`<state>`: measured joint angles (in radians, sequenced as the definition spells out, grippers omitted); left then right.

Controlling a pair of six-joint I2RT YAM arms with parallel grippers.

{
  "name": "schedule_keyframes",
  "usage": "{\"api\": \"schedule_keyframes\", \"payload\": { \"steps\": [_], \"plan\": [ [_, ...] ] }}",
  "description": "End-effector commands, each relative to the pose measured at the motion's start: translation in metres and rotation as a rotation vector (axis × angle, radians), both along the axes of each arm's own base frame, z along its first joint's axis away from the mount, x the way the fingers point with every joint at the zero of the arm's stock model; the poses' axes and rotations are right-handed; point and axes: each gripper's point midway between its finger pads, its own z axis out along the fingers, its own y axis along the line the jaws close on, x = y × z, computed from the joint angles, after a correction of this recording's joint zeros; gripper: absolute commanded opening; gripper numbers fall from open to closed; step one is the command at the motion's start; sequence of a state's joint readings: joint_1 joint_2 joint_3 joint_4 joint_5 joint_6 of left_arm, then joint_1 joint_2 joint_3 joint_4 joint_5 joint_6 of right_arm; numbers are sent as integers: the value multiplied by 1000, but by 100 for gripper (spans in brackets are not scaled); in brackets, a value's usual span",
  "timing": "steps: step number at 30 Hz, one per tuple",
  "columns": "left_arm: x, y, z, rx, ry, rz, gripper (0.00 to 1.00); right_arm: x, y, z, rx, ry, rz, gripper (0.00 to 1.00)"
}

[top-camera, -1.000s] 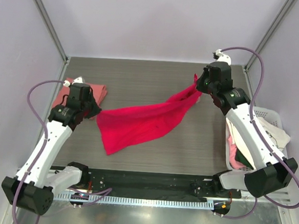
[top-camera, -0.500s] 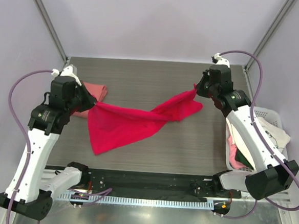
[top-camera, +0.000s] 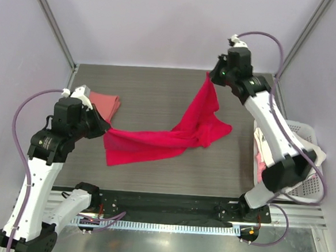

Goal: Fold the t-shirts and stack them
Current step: Flatten the tshirt out

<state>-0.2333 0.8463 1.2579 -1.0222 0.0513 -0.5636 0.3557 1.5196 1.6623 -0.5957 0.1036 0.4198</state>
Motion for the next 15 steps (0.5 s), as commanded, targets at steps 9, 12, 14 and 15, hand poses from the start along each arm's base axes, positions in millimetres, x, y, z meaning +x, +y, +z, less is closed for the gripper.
{"api": "schedule_keyframes", "payload": {
  "steps": [9,12,14,15],
  "plan": [
    [16,25,-34,156,60,80,0,82,91,-47,57,119,202,69],
    [24,36,-34,218,77,122,0,55,55,-76,-25,177,88,69],
    [29,34,-37,227,83,105,0,26,24,-98,-84,199,3,71],
    [30,33,-39,230,87,95,0,16,14,-104,-97,201,-34,76]
  ]
}}
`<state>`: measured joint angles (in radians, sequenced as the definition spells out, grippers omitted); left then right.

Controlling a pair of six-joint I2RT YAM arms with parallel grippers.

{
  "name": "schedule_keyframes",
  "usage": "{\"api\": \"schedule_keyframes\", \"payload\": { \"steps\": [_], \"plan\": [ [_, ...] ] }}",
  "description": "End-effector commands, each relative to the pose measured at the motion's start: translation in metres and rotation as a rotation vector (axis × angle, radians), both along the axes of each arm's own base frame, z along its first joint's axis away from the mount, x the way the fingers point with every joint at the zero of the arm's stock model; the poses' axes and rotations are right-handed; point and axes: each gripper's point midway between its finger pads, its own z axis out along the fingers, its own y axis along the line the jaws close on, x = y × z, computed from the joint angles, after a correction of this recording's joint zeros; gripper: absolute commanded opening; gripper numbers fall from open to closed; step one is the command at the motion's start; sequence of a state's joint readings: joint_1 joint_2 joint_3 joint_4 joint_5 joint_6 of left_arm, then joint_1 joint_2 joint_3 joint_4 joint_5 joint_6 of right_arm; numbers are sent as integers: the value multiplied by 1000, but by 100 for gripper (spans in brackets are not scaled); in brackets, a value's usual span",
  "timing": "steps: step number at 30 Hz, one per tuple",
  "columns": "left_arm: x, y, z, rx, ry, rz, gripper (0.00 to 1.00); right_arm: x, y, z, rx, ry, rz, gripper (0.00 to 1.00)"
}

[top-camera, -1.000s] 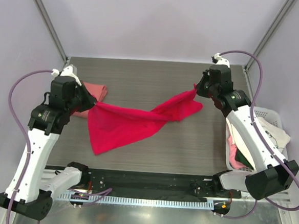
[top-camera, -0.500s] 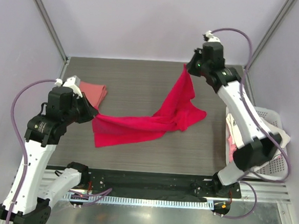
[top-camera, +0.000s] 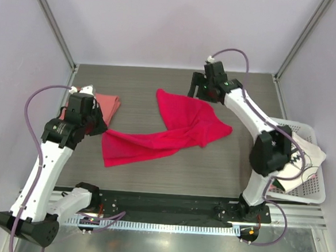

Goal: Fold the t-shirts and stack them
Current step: Flatten the tshirt out

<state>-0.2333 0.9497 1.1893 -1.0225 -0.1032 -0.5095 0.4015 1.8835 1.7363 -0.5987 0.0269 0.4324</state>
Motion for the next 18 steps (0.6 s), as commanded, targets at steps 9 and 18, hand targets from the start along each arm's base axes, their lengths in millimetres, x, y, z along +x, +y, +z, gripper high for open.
{"api": "schedule_keyframes", "payload": {
  "steps": [9,18],
  "plan": [
    [9,0,-11,36,-72,-51,0,-116,-132,-25,-3,-86,-394,89],
    [5,-10,-37,-13,-64,-91,0,-130,-165,-80,5,-36,-558,47]
  ]
}}
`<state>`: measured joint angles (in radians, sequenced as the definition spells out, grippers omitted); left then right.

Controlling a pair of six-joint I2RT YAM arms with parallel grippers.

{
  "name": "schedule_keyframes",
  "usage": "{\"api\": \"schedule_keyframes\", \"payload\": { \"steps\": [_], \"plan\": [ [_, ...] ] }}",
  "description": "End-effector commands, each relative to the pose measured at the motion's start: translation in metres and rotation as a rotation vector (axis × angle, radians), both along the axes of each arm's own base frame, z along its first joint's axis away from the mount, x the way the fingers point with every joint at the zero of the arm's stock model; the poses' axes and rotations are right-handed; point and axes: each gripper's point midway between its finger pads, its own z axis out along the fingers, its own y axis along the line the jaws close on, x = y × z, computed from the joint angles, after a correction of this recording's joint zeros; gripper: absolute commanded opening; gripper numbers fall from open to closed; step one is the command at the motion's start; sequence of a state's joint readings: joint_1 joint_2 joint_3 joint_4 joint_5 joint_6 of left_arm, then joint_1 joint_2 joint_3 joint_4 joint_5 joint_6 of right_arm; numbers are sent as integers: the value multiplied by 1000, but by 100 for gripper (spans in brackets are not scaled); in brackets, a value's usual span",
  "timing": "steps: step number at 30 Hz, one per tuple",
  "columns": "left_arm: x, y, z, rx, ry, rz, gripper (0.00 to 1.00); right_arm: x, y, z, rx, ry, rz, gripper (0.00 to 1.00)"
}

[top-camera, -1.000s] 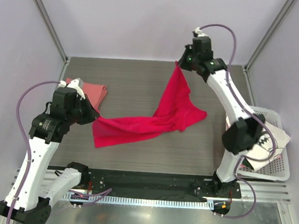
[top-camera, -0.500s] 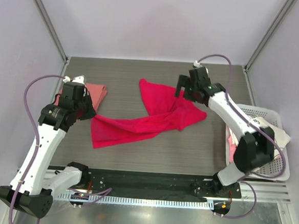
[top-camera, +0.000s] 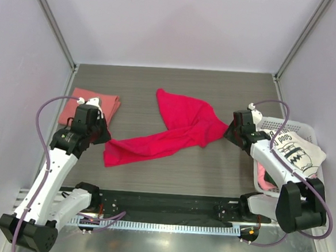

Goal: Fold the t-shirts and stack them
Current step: Flatten the tshirt out

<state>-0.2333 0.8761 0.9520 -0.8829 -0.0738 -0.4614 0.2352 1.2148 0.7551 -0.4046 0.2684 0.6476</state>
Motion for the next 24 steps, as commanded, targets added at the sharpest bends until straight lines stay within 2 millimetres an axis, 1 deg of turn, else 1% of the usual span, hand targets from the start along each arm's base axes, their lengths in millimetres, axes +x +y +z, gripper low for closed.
{"api": "schedule_keyframes", "payload": {
  "steps": [1,3,4,6,8,15,18,19,21,22,23,24],
  "plan": [
    [11,-8,15,-32,-86,-35,0,29,-5,11,19,-114,-74,47],
    [11,-9,13,-38,-82,-34,0,34,-9,7,7,-118,-97,47],
    [10,-10,11,-43,-81,-38,0,35,-11,0,1,-106,-104,50],
    [11,-11,10,-51,-77,-43,0,41,-11,-3,4,-122,-114,52],
    [11,-11,9,-50,-72,-41,0,43,-12,-13,0,-104,-117,53],
    [9,-11,8,-48,-71,-38,0,62,-8,-30,7,-100,-121,50],
    [10,-10,8,-48,-69,-33,0,67,-6,-34,8,-96,-111,46],
    [10,-10,8,-47,-71,-33,0,67,-6,-35,8,-96,-111,41],
    [10,-10,7,-46,-69,-33,0,68,-7,-35,6,-105,-115,39],
    [10,-10,7,-46,-68,-33,0,66,-7,-36,4,-106,-115,34],
    [10,-10,6,-47,-66,-36,0,66,-7,-36,3,-106,-113,33],
    [10,-10,6,-47,-63,-33,0,66,-8,-37,1,-107,-112,24]
  ]
}}
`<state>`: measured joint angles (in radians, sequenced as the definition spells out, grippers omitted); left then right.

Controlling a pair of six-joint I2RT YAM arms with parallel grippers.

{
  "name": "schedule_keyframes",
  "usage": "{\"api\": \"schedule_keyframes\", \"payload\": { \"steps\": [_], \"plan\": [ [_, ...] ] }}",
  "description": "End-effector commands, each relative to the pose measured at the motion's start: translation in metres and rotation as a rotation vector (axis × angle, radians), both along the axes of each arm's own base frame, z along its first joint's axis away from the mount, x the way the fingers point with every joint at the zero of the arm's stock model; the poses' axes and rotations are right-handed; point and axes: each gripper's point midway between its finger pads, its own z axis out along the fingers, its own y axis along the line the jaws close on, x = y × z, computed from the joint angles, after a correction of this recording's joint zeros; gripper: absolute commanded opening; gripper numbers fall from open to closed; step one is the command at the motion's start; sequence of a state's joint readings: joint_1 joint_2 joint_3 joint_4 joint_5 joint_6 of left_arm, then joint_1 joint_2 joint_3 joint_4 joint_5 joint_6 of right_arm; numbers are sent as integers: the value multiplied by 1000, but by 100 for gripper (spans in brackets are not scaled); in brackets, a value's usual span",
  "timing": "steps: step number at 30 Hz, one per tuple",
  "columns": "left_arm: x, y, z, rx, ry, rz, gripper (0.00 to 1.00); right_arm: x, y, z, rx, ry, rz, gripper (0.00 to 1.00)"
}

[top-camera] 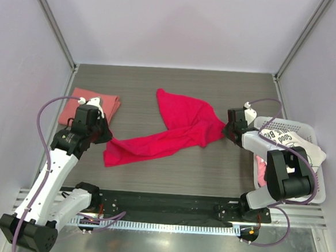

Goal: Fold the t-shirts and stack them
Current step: Flatten the tshirt out

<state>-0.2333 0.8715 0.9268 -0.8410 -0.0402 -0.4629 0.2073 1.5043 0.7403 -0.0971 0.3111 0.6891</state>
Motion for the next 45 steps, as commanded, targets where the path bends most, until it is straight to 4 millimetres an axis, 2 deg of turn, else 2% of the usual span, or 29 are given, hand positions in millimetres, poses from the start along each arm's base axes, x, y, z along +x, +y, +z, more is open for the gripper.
{"api": "schedule_keyframes", "payload": {
  "steps": [1,4,7,8,10,11,12,14,15,16,21,22,26,28,30,31,32,33,36,40,41,43,45],
  "plan": [
    [6,-3,8,-18,-46,-12,0,17,-3,19,0,-97,-25,17],
    [7,-5,6,-23,-42,-17,0,16,-3,24,-1,-110,-17,1],
    [6,-15,5,-52,-33,-65,0,9,-8,28,-12,-126,-29,1],
    [6,-18,4,-63,-28,-80,0,7,-11,37,-18,-153,-41,1],
    [5,-26,4,-90,-22,-119,0,-1,-15,37,-27,-161,-48,1],
    [6,-27,3,-95,-18,-123,0,-3,-16,45,-24,-188,-50,1],
    [5,-27,2,-93,-14,-119,0,-8,-17,39,-25,-181,-49,5],
    [6,-25,1,-86,-9,-112,0,-11,-16,36,-24,-173,-42,20],
    [6,-25,1,-85,-10,-109,0,-5,-12,35,-11,-182,-26,39],
    [6,-25,1,-83,-11,-108,0,-3,-10,33,-9,-176,-15,44],
    [6,-22,3,-78,-21,-94,0,11,-3,19,-2,-151,5,50],
    [6,-21,3,-76,-22,-92,0,12,-2,11,-4,-131,8,50],
    [6,-21,4,-76,-25,-91,0,17,-1,4,-2,-123,10,48],
    [6,-21,3,-75,-24,-90,0,18,-2,3,-8,-118,1,36],
    [5,-21,3,-74,-21,-92,0,17,-7,11,-22,-143,-22,27],
    [5,-20,3,-73,-21,-91,0,14,-10,11,-31,-144,-30,26],
    [6,-21,3,-75,-22,-91,0,13,-12,21,-29,-172,-36,24],
    [6,-21,4,-76,-25,-93,0,10,-14,23,-36,-175,-44,14],
    [5,-23,3,-81,-19,-103,0,1,-20,33,-45,-202,-67,1],
    [4,-28,3,-98,-19,-130,1,-7,-25,50,-48,-254,-76,1],
    [4,-29,4,-100,-20,-138,5,-9,-26,55,-46,-270,-81,1],
    [3,-31,5,-103,-24,-146,7,-13,-28,60,-47,-297,-86,1],
    [3,-30,5,-103,-27,-143,2,-14,-28,59,-48,-298,-79,21]
  ]
}}
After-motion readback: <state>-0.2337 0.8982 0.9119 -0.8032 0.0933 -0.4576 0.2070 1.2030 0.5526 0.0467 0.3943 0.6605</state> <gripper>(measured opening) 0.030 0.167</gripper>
